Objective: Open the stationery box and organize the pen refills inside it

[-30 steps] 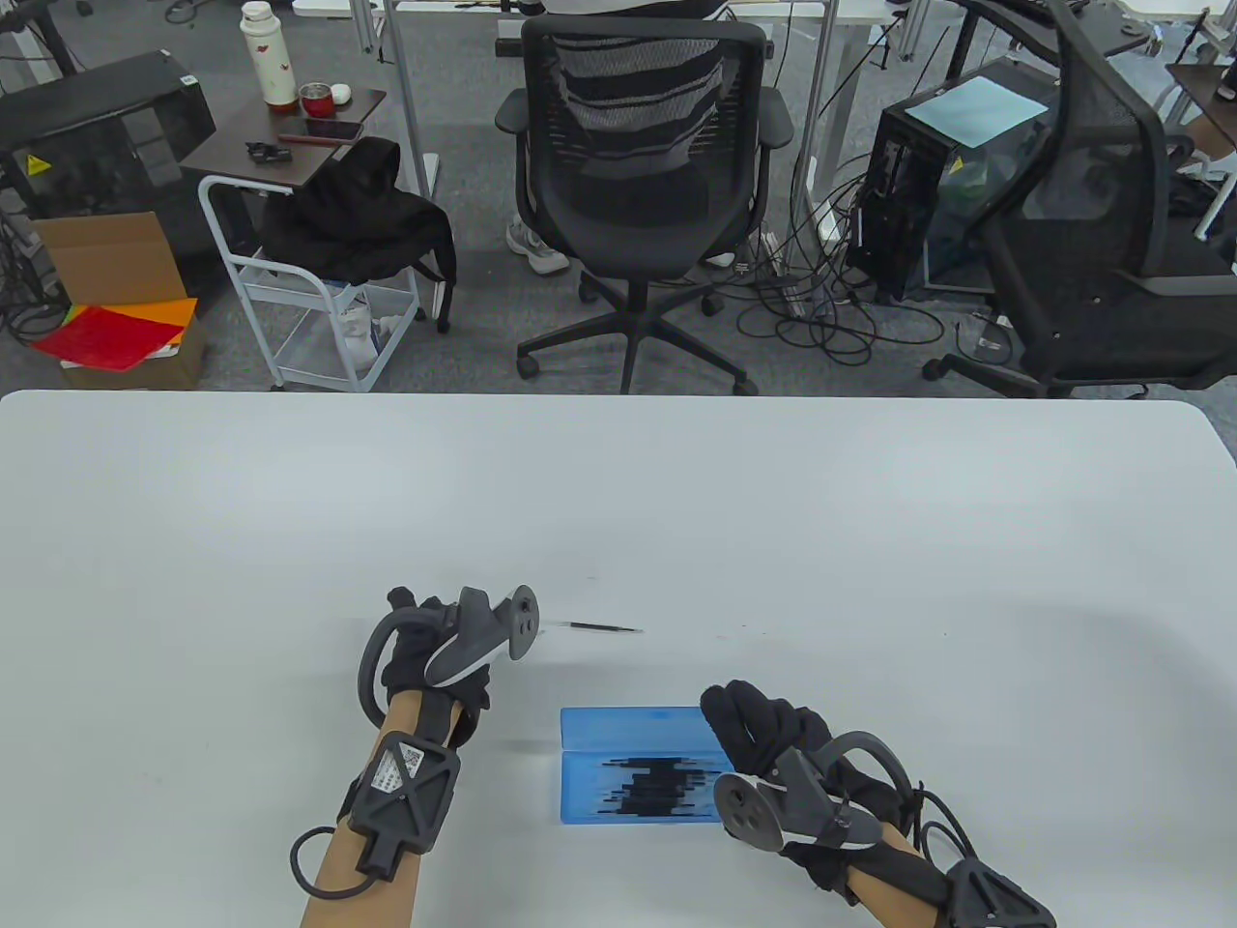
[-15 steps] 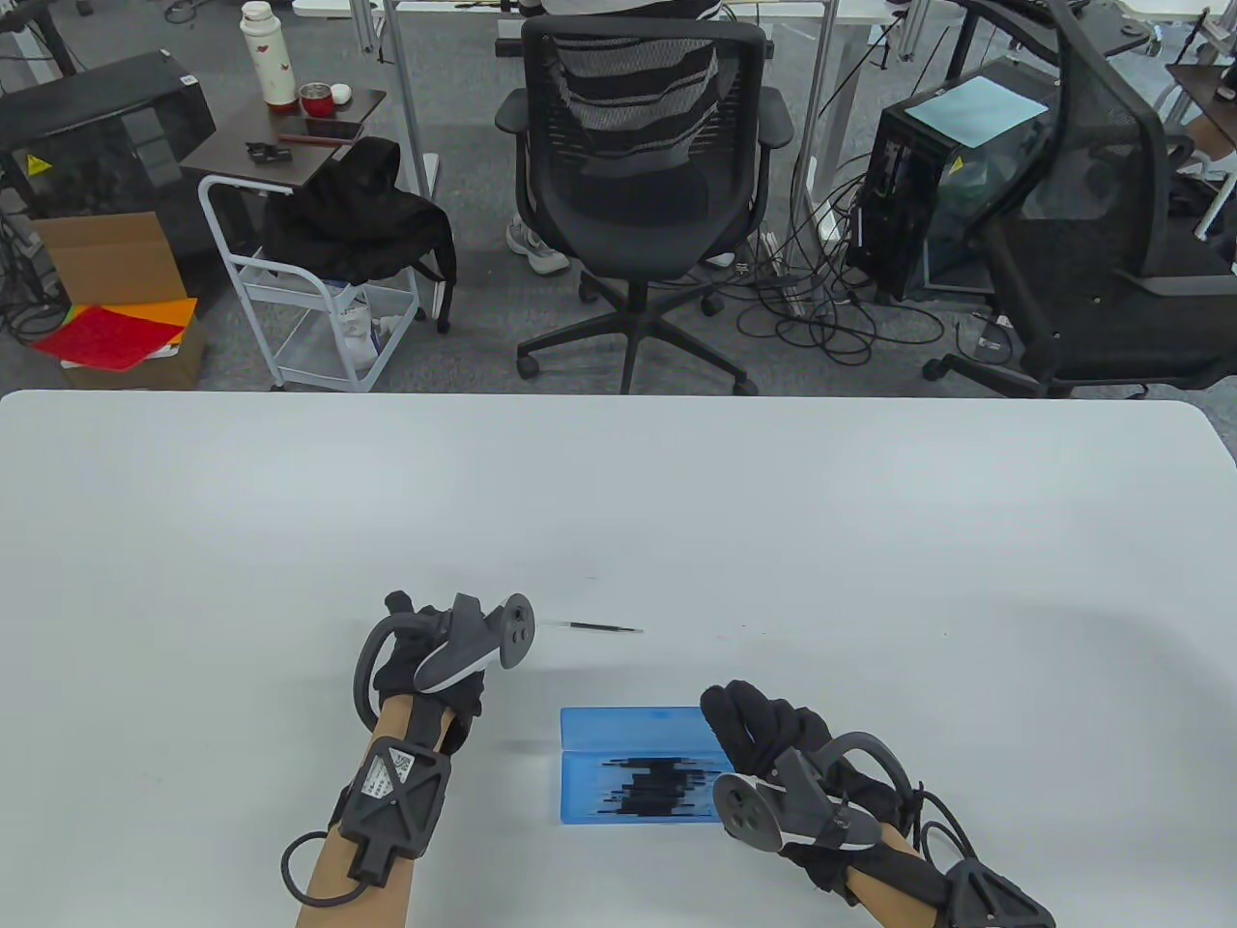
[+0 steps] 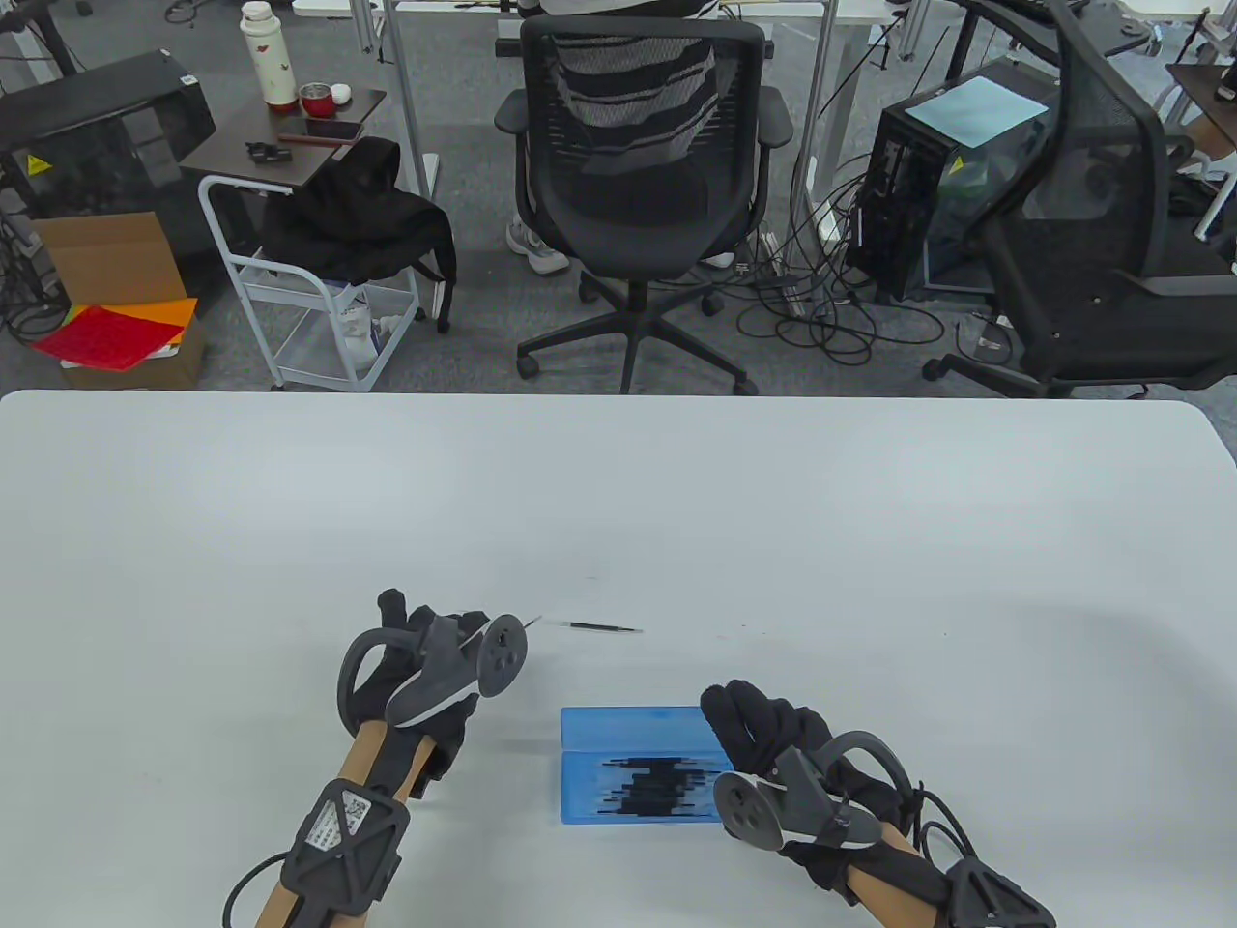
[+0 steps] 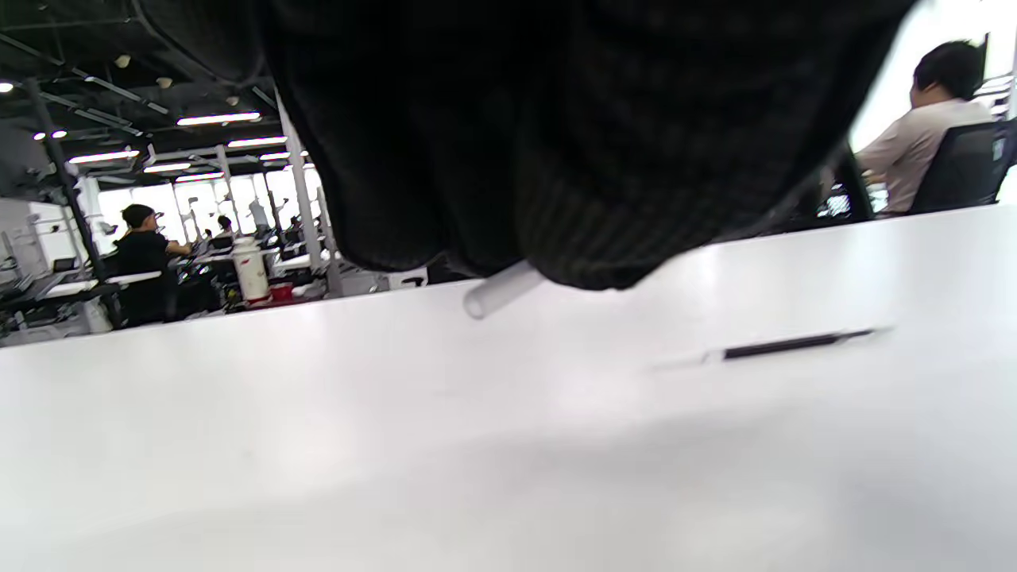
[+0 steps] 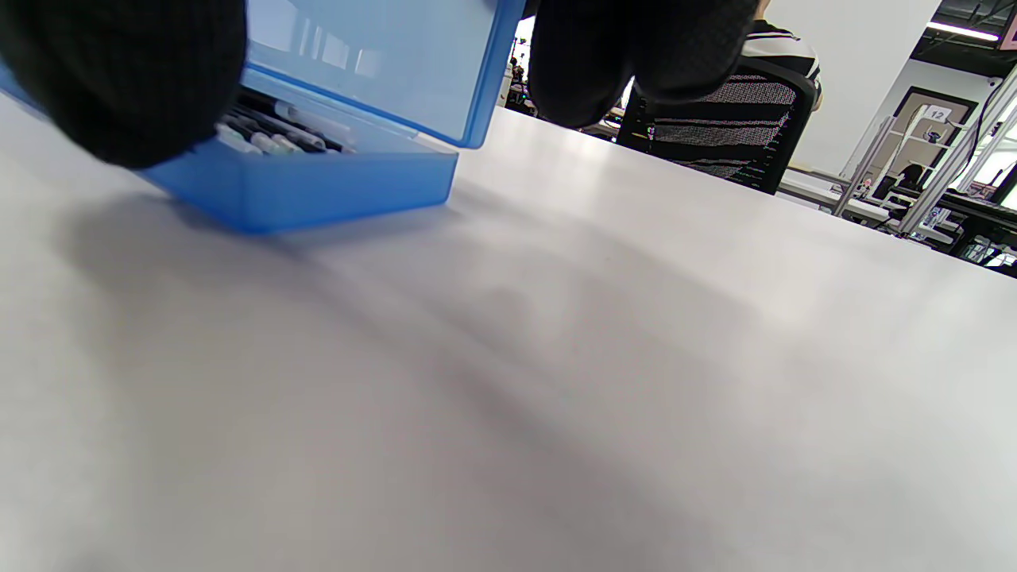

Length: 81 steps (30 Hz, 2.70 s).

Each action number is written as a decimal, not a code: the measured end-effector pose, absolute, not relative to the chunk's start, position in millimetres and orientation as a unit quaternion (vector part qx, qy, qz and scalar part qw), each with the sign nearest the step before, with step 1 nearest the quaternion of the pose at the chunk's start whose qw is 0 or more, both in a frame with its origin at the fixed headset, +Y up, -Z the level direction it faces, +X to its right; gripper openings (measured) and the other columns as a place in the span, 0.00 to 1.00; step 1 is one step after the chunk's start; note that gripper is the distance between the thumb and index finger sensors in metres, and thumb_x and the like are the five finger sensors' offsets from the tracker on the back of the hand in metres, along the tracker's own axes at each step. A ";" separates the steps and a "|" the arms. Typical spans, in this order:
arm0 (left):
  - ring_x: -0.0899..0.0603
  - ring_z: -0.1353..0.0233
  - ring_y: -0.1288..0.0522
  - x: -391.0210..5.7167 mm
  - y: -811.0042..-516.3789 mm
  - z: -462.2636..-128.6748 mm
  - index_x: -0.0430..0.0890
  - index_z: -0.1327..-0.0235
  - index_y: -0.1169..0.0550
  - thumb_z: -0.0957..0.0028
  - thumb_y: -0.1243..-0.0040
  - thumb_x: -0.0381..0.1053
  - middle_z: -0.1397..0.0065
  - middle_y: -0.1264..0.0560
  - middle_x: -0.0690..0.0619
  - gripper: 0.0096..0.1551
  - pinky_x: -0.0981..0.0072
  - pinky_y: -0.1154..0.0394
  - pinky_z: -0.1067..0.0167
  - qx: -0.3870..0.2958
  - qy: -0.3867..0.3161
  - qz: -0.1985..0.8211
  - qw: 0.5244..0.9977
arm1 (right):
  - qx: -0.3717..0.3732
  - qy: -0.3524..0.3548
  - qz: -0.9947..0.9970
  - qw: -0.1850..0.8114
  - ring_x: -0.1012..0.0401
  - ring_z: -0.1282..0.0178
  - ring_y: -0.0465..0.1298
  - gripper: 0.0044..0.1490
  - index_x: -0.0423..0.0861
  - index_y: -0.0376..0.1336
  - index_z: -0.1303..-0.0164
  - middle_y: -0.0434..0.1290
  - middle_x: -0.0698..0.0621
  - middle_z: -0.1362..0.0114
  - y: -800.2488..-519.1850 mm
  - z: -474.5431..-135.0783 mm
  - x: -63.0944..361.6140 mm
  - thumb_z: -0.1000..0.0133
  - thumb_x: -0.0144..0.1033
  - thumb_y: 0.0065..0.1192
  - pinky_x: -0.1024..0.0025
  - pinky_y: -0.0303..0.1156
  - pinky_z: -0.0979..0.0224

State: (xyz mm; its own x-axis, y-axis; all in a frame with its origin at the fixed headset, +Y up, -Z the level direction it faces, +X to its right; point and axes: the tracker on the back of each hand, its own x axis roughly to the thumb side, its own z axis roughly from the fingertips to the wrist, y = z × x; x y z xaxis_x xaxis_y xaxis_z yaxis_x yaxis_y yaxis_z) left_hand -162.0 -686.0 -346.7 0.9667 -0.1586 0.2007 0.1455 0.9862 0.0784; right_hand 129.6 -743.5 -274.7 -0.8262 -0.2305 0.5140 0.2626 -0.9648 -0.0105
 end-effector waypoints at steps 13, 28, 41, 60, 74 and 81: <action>0.41 0.34 0.14 -91.0 -673.1 -259.3 0.45 0.37 0.20 0.56 0.23 0.48 0.42 0.13 0.55 0.32 0.25 0.40 0.26 0.113 -0.270 -0.111 0.950 | -0.264 -0.031 -0.955 0.128 0.40 0.18 0.64 0.80 0.42 0.22 0.17 0.39 0.34 0.11 -743.5 -274.9 129.7 0.57 0.62 0.66 0.42 0.63 0.19; 0.41 0.33 0.15 -50.7 -716.6 -241.8 0.46 0.37 0.20 0.56 0.23 0.48 0.41 0.14 0.55 0.32 0.25 0.40 0.26 0.086 -0.337 -0.179 0.920 | -0.264 -0.030 -0.955 0.129 0.40 0.18 0.64 0.80 0.41 0.22 0.17 0.39 0.34 0.11 -743.6 -274.9 129.6 0.57 0.62 0.66 0.42 0.63 0.19; 0.43 0.31 0.17 -36.6 -729.4 -244.9 0.48 0.36 0.22 0.55 0.25 0.49 0.39 0.15 0.57 0.31 0.26 0.42 0.24 0.077 -0.350 -0.212 0.909 | -0.265 -0.030 -0.955 0.130 0.40 0.18 0.63 0.80 0.42 0.22 0.17 0.39 0.34 0.11 -743.3 -274.9 129.5 0.57 0.62 0.66 0.42 0.63 0.19; 0.43 0.31 0.17 -66.6 -657.5 -255.2 0.50 0.36 0.21 0.51 0.28 0.51 0.38 0.15 0.57 0.28 0.30 0.39 0.23 0.187 -0.295 -0.112 0.931 | -0.264 -0.030 -0.955 0.130 0.40 0.18 0.64 0.80 0.41 0.22 0.17 0.39 0.34 0.11 -743.3 -274.6 129.2 0.57 0.62 0.66 0.42 0.63 0.19; 0.42 0.29 0.18 -91.1 -669.1 -357.3 0.52 0.36 0.20 0.51 0.27 0.49 0.34 0.17 0.56 0.28 0.29 0.41 0.22 0.081 -0.162 -0.099 0.978 | -0.264 -0.030 -0.955 0.130 0.40 0.18 0.64 0.80 0.41 0.22 0.17 0.39 0.34 0.10 -743.3 -274.5 129.3 0.57 0.62 0.66 0.42 0.63 0.19; 0.41 0.27 0.20 -102.2 -700.5 -404.4 0.52 0.35 0.21 0.51 0.27 0.49 0.31 0.19 0.56 0.28 0.29 0.43 0.21 0.015 -0.108 -0.088 0.990 | -0.262 -0.031 -0.956 0.130 0.40 0.18 0.64 0.80 0.42 0.22 0.17 0.39 0.34 0.10 -743.1 -274.5 129.3 0.57 0.62 0.66 0.42 0.63 0.19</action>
State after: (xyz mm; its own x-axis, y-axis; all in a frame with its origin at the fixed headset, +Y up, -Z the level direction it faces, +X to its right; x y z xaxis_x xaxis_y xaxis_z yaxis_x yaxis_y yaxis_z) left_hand -102.2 -700.5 -404.4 0.9611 -0.1775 0.2114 0.1712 0.9841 0.0479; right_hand 129.3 -743.1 -274.5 -0.8285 -0.2320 0.5097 0.2648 -0.9643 -0.0086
